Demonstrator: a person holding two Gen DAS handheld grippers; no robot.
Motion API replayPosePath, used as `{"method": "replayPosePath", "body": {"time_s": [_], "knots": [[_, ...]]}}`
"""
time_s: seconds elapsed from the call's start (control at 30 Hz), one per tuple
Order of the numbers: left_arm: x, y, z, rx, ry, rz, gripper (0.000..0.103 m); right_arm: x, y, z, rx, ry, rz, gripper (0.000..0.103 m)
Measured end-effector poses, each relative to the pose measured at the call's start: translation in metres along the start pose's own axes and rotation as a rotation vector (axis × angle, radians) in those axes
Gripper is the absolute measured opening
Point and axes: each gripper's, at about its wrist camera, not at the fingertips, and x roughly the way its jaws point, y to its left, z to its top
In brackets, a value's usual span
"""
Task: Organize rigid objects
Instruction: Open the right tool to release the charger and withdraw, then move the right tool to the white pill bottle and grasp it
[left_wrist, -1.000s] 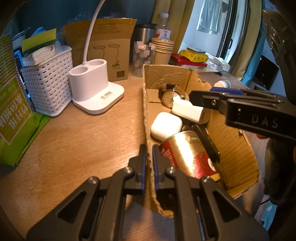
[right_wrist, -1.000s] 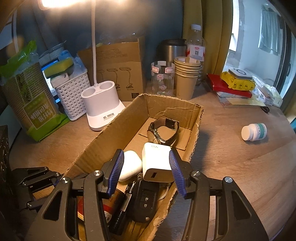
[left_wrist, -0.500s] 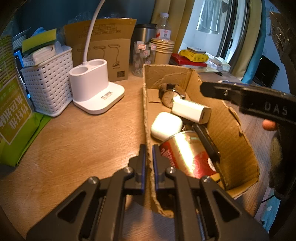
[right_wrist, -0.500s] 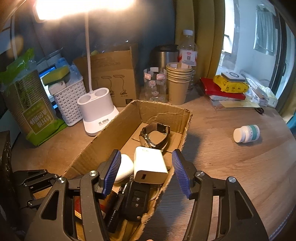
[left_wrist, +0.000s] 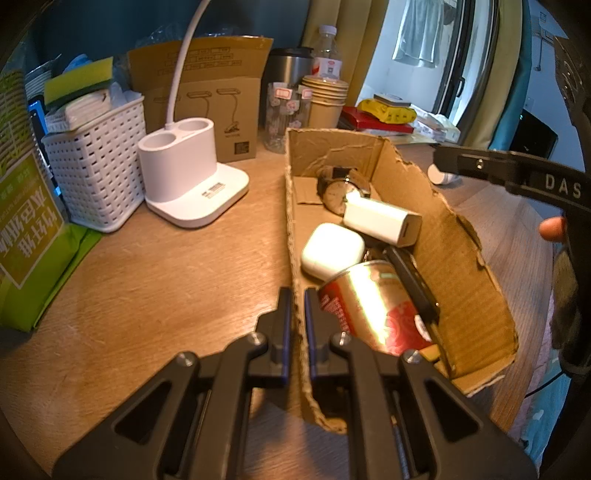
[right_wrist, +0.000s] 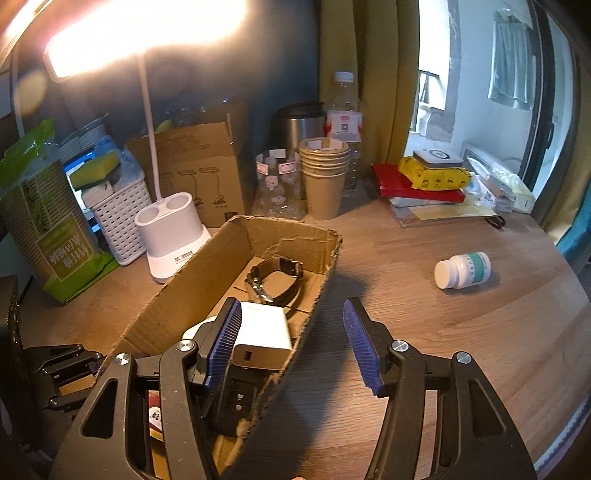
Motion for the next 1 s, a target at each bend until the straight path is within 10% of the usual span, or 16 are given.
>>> {"method": "replayPosePath", "body": {"time_s": [1.0], "knots": [[0.001,0.001,0.001,0.002,0.003,0.016,0.009,-0.004,-0.109,0.002,0.076,-0.034,-0.18,0.072]]}}
